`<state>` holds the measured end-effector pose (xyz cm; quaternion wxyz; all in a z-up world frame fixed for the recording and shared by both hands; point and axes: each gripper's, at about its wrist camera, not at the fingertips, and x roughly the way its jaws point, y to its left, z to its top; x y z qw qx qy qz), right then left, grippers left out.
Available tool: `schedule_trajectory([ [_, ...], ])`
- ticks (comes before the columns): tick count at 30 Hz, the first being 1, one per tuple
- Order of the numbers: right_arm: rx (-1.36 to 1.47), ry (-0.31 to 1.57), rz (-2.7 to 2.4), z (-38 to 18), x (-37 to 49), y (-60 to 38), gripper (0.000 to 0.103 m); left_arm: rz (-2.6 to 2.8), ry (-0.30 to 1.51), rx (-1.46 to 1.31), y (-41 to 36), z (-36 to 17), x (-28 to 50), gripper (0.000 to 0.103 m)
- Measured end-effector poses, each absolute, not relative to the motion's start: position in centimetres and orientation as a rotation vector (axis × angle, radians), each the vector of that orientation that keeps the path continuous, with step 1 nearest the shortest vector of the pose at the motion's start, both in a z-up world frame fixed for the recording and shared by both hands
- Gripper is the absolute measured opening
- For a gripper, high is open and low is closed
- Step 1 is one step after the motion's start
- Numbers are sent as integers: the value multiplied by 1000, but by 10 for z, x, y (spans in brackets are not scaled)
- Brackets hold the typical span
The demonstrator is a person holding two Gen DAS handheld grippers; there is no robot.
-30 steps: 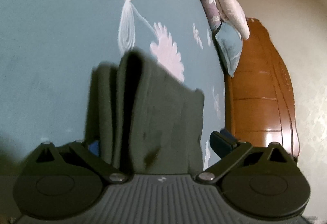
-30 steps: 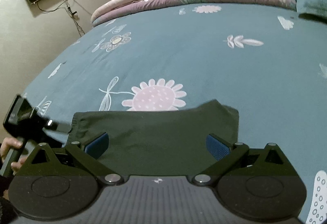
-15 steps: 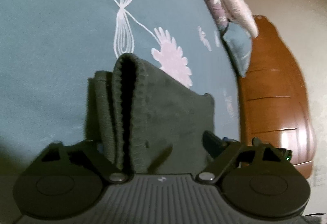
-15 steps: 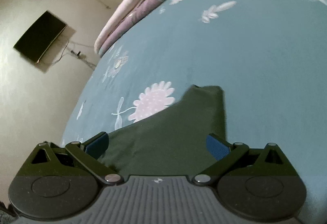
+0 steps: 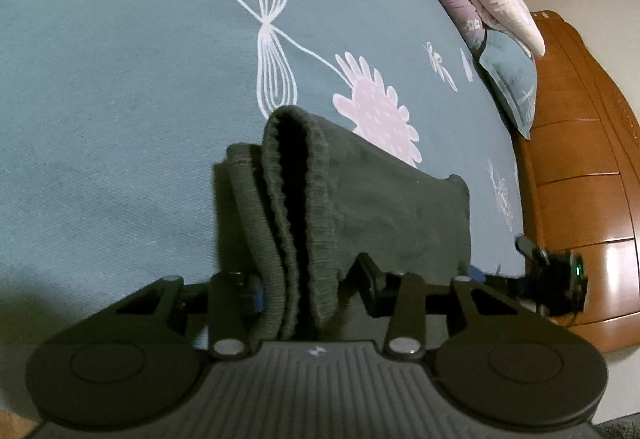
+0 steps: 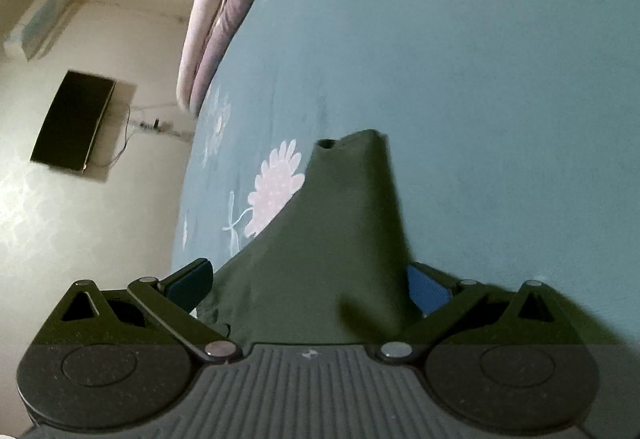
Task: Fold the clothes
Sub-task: 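Close the left gripper on the ribbed edge of the dark green garment, then grasp the garment's opposite end with the right gripper beside the left gripper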
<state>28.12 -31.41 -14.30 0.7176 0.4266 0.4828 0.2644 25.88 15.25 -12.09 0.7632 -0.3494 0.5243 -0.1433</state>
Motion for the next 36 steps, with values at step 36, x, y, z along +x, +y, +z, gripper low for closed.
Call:
schedule_trajectory([
  [36,855,1181,740,-153,283,-295,77,-400,1115,-903,167,-142,258,42],
])
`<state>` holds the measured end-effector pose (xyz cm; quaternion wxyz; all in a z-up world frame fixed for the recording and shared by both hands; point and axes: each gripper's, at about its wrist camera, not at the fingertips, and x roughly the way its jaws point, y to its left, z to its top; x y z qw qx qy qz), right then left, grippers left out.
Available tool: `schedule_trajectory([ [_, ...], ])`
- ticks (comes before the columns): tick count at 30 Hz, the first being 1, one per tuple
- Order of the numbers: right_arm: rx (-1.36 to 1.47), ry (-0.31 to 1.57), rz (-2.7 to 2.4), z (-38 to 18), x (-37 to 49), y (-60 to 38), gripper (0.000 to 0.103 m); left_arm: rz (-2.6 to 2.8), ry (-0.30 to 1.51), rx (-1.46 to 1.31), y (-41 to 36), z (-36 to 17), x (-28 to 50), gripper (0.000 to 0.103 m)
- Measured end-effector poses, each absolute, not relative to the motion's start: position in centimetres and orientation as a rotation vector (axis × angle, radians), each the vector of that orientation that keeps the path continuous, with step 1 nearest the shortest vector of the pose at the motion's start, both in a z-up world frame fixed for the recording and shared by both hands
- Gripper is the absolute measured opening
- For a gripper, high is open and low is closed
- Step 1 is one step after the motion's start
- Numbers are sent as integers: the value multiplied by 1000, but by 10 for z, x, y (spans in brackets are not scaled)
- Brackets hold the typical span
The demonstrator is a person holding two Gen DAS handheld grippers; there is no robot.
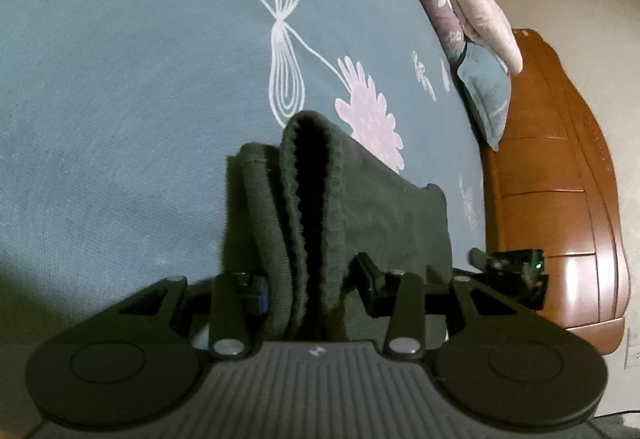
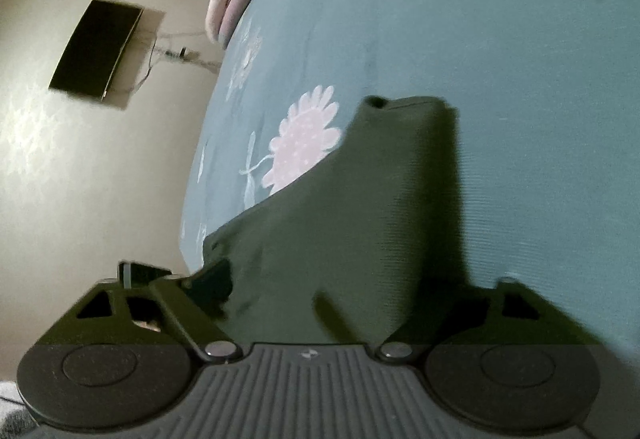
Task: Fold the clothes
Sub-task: 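Grasp the garment's opposite end with the right gripper beside the left gripper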
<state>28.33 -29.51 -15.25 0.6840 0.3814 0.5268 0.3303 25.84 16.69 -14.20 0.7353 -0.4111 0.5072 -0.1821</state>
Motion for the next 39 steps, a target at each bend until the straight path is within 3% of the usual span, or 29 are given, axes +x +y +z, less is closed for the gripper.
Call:
schedule_trajectory([
  [5,846,1172,710,-157,285,-299,44,-403,1123,-874,163,-139,261,42],
  [7,862,1176,675,-163,283,-303,18,-401,1124,-873,163,-139,261,42],
  [14,854,1173,642,-162,279,-303,16,-391,1139,-831,158,-133,262,41],
  [22,813,1122,627,-154,270,-299,19,-373,1103,-754,147,-120,256,34],
  [39,684,937,706,-75,228,-303,23,-483,1028,-568,103,-55,283,31],
])
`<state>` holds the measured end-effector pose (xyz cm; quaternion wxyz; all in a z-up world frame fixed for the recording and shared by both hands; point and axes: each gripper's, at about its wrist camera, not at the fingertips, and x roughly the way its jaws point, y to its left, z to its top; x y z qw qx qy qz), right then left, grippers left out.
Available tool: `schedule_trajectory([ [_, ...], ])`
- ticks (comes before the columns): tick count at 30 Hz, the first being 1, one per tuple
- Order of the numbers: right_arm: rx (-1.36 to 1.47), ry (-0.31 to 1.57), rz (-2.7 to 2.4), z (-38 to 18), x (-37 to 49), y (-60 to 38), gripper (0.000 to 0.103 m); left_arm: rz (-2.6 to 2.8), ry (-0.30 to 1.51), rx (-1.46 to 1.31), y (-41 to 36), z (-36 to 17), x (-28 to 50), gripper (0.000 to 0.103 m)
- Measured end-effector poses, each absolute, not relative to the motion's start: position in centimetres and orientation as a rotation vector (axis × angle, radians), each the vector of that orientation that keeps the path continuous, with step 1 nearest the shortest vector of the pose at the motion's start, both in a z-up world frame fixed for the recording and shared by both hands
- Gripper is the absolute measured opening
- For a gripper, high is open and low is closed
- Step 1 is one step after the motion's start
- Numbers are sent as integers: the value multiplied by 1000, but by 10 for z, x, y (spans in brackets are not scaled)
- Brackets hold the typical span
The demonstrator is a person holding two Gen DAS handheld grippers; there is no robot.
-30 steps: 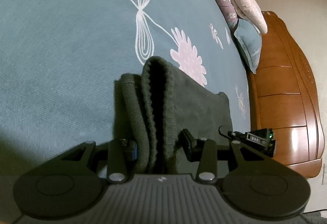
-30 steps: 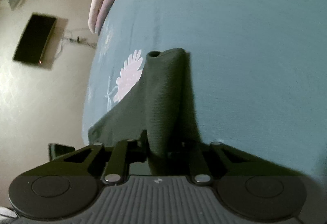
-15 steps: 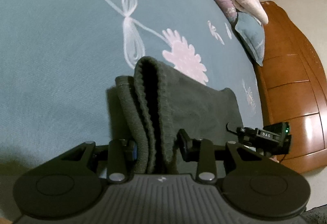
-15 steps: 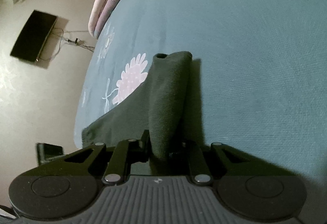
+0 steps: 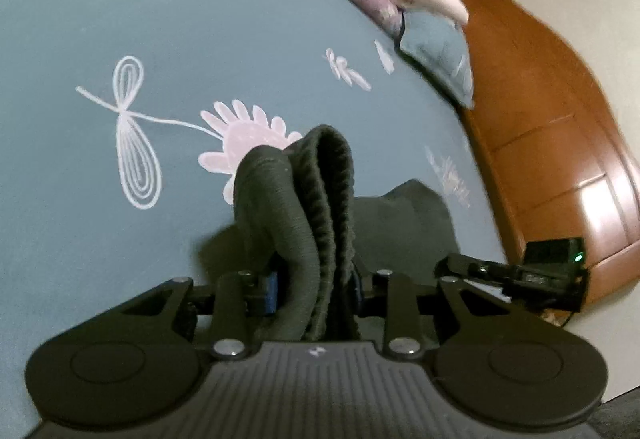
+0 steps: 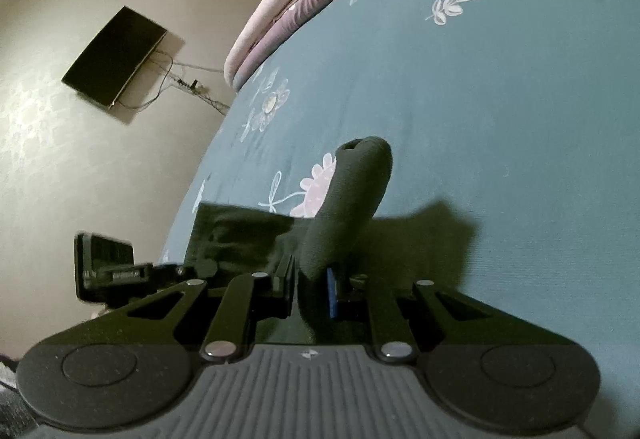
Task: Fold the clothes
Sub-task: 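Grasp the garment's opposite end with the right gripper beside the left gripper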
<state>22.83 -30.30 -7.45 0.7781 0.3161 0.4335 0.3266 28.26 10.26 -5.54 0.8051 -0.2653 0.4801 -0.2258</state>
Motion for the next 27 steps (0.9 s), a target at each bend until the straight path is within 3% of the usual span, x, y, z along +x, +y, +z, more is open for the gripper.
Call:
schedule_trajectory([
  [6,717,1014,671,-108,239,-306,39,-413,1077,-620,121,-73,278,31],
  [12,800,1114,702,-145,254,-301,40,-353,1127,-723,146,-116,267,39],
  [17,836,1107,743,-155,263,-288,33,-406,1091,-841,158,-133,269,40],
  [19,854,1113,723,-160,264,-284,17,-414,1090,-842,157,-133,269,37],
  [23,845,1078,718,-146,255,-280,17,-440,1058,-774,147,-118,264,28],
  [27,824,1029,725,-125,244,-278,16,-470,1016,-781,144,-98,266,26],
])
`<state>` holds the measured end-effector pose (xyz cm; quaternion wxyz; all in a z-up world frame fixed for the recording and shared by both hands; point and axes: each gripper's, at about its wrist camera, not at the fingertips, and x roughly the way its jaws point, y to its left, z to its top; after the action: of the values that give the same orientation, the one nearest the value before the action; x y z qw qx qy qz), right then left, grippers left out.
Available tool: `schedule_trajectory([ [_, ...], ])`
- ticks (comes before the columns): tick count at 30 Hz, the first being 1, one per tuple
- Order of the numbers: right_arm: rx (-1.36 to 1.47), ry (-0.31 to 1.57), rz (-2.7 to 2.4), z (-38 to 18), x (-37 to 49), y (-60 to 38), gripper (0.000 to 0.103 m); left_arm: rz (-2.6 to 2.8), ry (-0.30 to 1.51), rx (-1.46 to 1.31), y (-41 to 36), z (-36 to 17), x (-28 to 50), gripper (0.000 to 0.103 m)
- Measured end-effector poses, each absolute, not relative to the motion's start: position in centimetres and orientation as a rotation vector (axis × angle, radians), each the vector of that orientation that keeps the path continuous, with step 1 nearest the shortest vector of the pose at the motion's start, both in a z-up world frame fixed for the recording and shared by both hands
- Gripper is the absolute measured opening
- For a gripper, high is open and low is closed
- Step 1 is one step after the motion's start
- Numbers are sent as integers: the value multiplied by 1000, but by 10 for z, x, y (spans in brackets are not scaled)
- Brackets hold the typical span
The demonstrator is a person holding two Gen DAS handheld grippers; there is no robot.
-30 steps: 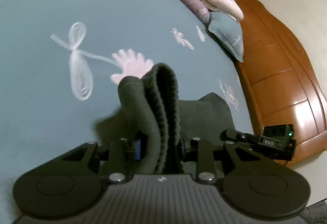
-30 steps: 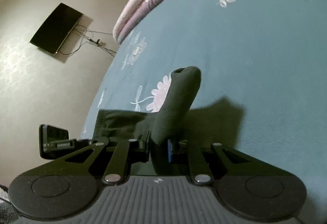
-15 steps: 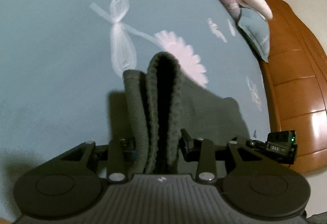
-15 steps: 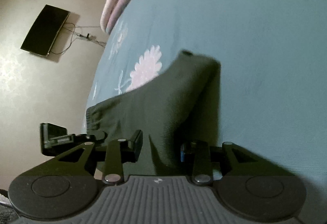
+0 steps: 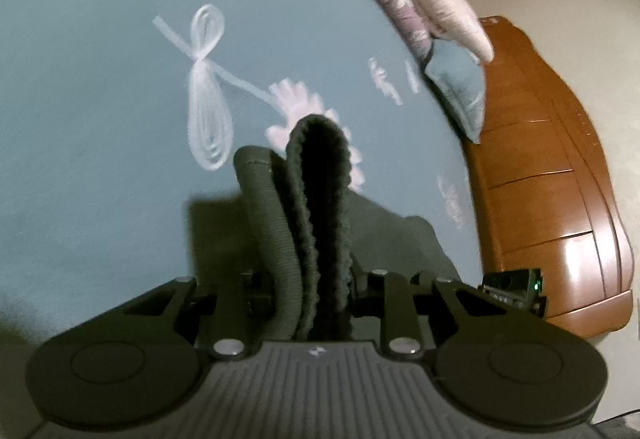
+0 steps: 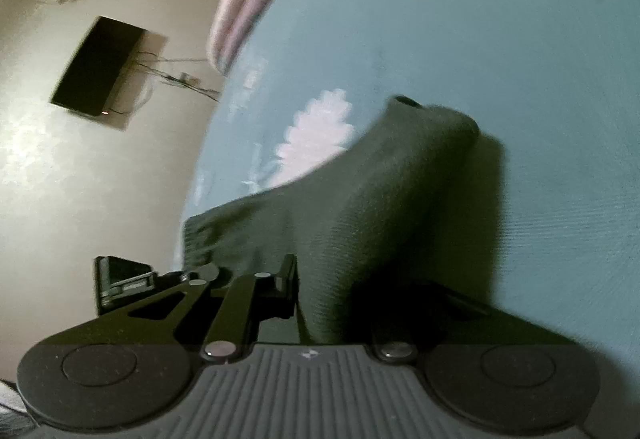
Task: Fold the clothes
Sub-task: 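Grasp the garment's opposite end with the right gripper beside the left gripper, then lift the folded garment with both grippers and carry it toward the headboard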
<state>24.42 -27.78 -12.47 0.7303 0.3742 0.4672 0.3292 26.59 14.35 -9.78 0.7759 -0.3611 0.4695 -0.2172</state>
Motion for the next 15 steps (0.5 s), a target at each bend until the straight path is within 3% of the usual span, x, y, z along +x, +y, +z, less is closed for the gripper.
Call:
schedule_trajectory([
  [8,819,900,687,-84,214,-301,18,-578,981,-689,103,-60,289,26],
  [15,856,782,527,-64,165,-361,19,-737,1037,-574,18,-49,334,26],
])
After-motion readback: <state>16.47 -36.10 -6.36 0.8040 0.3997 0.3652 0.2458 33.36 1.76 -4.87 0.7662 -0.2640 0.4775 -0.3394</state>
